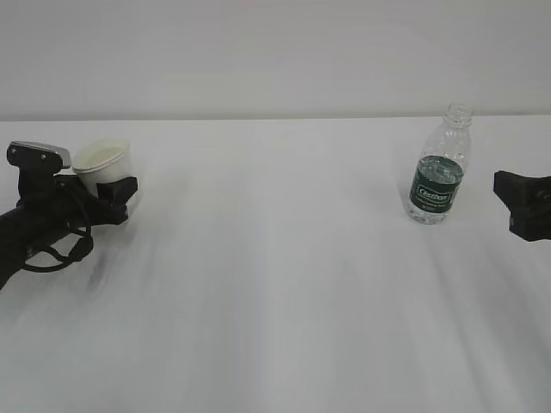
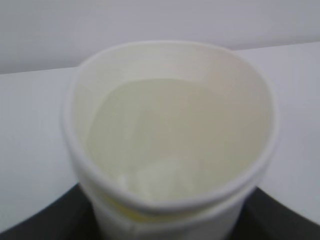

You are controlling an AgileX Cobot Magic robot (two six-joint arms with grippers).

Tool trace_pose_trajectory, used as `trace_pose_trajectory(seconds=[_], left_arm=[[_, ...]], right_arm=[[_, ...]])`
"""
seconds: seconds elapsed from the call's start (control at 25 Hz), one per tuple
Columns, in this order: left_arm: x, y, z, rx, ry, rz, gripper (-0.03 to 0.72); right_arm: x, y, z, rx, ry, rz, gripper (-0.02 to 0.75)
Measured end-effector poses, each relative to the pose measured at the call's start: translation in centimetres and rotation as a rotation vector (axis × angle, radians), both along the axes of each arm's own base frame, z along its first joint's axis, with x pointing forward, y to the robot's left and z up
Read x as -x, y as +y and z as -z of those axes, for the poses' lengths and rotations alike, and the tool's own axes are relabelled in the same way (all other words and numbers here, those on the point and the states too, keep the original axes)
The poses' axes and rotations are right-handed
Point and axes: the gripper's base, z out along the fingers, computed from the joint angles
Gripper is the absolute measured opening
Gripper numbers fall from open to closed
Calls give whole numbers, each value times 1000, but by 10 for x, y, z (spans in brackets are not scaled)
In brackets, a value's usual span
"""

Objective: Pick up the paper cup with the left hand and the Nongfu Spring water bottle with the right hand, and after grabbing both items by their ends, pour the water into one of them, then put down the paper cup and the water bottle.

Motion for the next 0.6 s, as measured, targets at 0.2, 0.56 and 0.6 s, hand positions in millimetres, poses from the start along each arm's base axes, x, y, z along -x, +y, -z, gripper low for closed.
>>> trace_pose_trajectory(seconds=[0.2, 0.56, 0.6], left_arm=[[2, 2, 15, -33, 21, -16, 418], [1, 3, 23, -15, -7, -32, 417], [1, 3, 23, -15, -7, -32, 417]], right_arm=[[0, 0, 0, 0, 3, 0, 588], [0, 0, 1, 1, 9, 0, 588], [0, 0, 1, 1, 10, 0, 588]])
